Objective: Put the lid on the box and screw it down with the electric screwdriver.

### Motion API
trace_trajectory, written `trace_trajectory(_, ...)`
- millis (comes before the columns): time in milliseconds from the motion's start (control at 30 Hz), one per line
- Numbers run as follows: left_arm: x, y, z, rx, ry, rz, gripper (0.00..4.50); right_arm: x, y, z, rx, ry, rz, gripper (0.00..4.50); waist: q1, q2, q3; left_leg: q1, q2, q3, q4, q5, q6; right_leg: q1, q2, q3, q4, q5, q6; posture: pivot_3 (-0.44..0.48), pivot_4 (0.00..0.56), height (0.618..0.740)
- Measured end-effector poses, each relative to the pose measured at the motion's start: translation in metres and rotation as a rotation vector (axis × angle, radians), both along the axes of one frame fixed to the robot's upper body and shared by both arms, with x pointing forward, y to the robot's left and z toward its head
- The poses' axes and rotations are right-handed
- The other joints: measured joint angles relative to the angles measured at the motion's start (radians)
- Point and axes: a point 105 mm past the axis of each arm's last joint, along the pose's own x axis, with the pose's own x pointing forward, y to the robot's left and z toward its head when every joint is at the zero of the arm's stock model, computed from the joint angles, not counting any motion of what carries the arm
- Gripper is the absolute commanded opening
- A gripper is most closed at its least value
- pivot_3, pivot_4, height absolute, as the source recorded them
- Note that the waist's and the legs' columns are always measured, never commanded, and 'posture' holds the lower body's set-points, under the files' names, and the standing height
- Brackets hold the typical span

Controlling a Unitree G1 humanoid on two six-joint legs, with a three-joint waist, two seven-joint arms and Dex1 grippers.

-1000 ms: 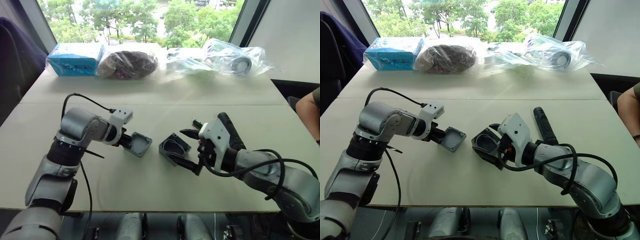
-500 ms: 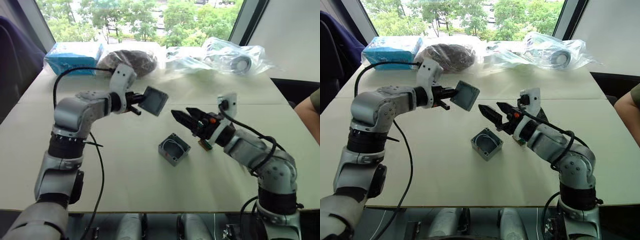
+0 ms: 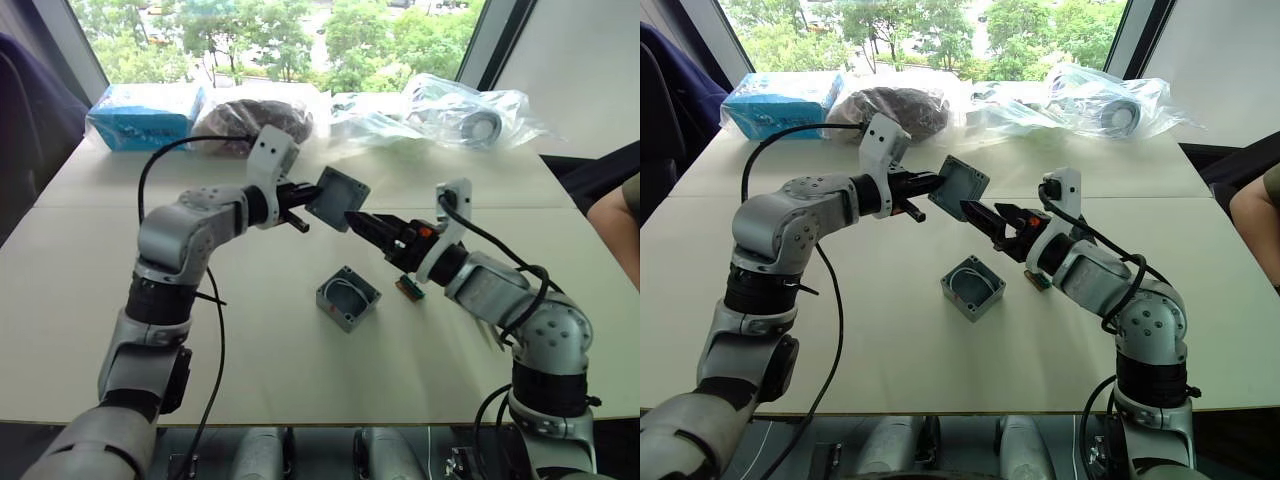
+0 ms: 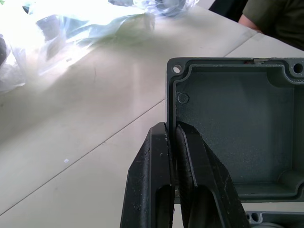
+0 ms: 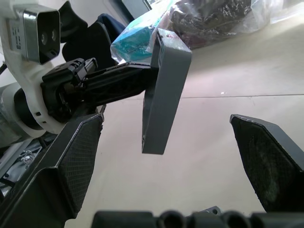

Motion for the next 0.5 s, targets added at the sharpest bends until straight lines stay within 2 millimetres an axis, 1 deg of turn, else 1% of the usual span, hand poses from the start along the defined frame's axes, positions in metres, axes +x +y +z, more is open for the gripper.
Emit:
trace_trajectory(67,-0.0006,-0.0019,0.0001,-0.004,0.000,-0.005,0.06,0.0013,-0.0009,0.0019,0.021,-0.001,-0.018,4.50,0.000,0.000,0.000,0.000,0.000,0.000,0.000,0.000,0.000,0.000,0.000,0.000,0.000,0.000,0.000,0.000,0.150,0.740)
trace_trajectory(167,-0.0024,-0.0055,0.0018,-0.011,-0.008,-0.017,0.00,0.0031,-0.0021,0.0020,0.029,0.005,-0.043,3.82,0.000,0.000,0.000,0.000,0.000,0.000,0.000,0.000,0.000,0.000,0.000,0.000,0.000,0.000,0.000,0.000,0.150,0.740)
trace_trajectory(200,-0.0031,-0.0067,0.0024,-0.013,-0.010,-0.021,0.00,0.0033,-0.0019,0.0017,0.031,0.007,-0.045,3.43,0.000,0.000,0.000,0.000,0.000,0.000,0.000,0.000,0.000,0.000,0.000,0.000,0.000,0.000,0.000,0.000,0.150,0.740)
trace_trajectory(300,-0.0039,-0.0091,0.0026,-0.020,-0.009,-0.029,0.00,0.0041,-0.0010,0.0013,0.036,0.011,-0.055,2.45,-0.001,0.000,0.000,0.000,0.000,0.000,0.000,0.000,0.000,0.000,0.000,0.000,0.000,0.000,0.000,0.000,0.150,0.740)
trace_trajectory(333,-0.0039,-0.0091,0.0028,-0.021,-0.010,-0.029,0.00,0.0043,-0.0006,0.0012,0.039,0.012,-0.057,1.98,-0.001,0.000,0.000,0.000,0.000,0.000,0.000,0.000,0.000,0.000,0.000,0.000,0.000,0.000,0.000,0.000,0.150,0.740)
trace_trajectory(367,-0.0039,-0.0092,0.0030,-0.023,-0.010,-0.029,0.00,0.0045,-0.0003,0.0010,0.041,0.013,-0.059,1.65,-0.001,0.000,0.000,0.000,0.000,0.000,0.000,0.000,0.000,0.000,0.000,0.000,0.000,0.000,0.000,0.000,0.150,0.740)
trace_trajectory(400,-0.0039,-0.0092,0.0029,-0.023,-0.009,-0.029,0.00,0.0044,0.0002,0.0012,0.043,0.012,-0.057,1.17,-0.001,0.000,0.000,0.000,0.000,0.000,0.000,0.000,0.000,0.000,0.000,0.000,0.000,0.000,0.000,0.000,0.150,0.740)
trace_trajectory(467,-0.0036,-0.0089,0.0029,-0.023,-0.010,-0.025,0.00,0.0038,0.0028,0.0020,0.056,0.011,-0.050,0.40,-0.001,0.000,0.000,0.000,0.000,0.000,0.000,0.000,0.000,0.000,0.000,0.000,0.000,0.000,0.000,0.000,0.150,0.740)
trace_trajectory(500,-0.0034,-0.0086,0.0031,-0.024,-0.010,-0.023,0.00,0.0039,0.0034,0.0019,0.057,0.011,-0.050,0.11,-0.001,0.000,0.000,0.000,0.000,0.000,0.000,0.000,0.000,0.000,0.000,0.000,0.000,0.000,0.000,0.000,0.150,0.740)
